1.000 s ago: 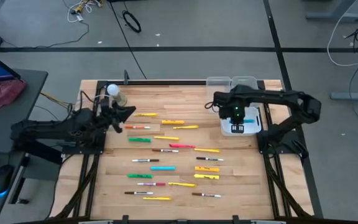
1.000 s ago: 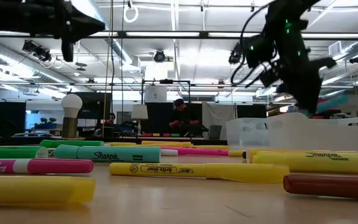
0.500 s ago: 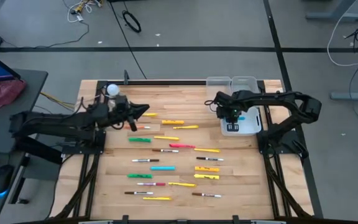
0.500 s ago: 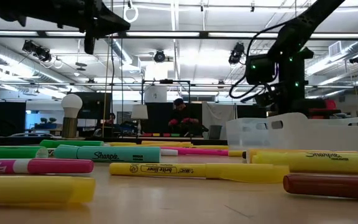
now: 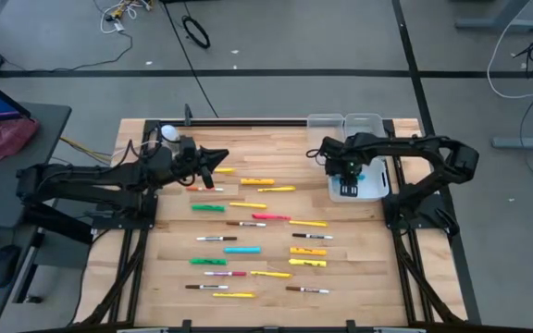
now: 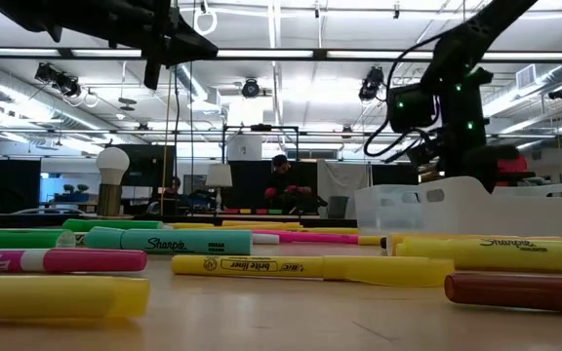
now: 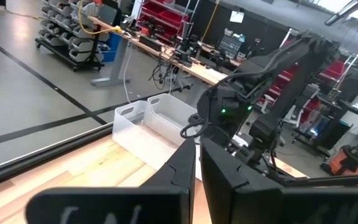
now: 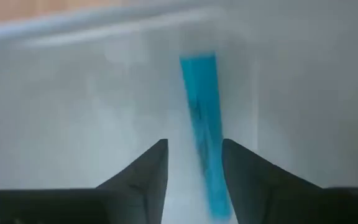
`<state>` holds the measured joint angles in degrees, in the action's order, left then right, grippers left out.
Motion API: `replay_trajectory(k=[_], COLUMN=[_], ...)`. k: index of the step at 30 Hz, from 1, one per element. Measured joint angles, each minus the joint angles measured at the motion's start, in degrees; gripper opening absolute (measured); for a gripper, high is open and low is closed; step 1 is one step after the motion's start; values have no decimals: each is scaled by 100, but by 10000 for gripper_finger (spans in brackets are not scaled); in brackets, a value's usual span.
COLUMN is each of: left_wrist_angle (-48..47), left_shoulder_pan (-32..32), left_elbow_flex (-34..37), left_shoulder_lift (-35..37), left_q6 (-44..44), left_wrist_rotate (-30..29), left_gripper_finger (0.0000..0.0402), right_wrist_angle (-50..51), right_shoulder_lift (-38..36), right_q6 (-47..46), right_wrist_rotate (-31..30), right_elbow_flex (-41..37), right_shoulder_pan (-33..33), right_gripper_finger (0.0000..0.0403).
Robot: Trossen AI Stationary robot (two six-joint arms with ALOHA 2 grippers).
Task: Pick & Place Markers
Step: Put the blue highlighter pen into the white bin, then put the yellow pen into the gray bin
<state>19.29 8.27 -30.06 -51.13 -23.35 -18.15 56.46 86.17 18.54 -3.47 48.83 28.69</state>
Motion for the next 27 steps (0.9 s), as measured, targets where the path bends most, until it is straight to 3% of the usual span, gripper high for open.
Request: replay_trajectory(k=[7, 11, 20, 27], left_wrist_angle=[-264, -681, -3601, -6228], left_shoulder_pan=[14, 148, 636, 1399], left_elbow_flex=[0, -148, -2000, -3155], left_shoulder_lift=[-1, -153, -1397, -2451], left_q6=[-204, -575, 322, 676], left_wrist_rotate=[56, 487, 1233, 1493], left_gripper_finger=[29, 27, 4, 40], right_wrist_angle=[1813, 2036, -2, -1532], right_shoulder_lift=[-14, -336, -1936, -2673], right_q6=[-1014, -1429, -2486, -3464], right_wrist_rotate=[760, 1314, 1599, 1601], right_elbow_flex=[1255, 1794, 1683, 1115], right_shoulder_pan=[0, -4, -320, -796], right_gripper_finger=[174, 170, 149, 137])
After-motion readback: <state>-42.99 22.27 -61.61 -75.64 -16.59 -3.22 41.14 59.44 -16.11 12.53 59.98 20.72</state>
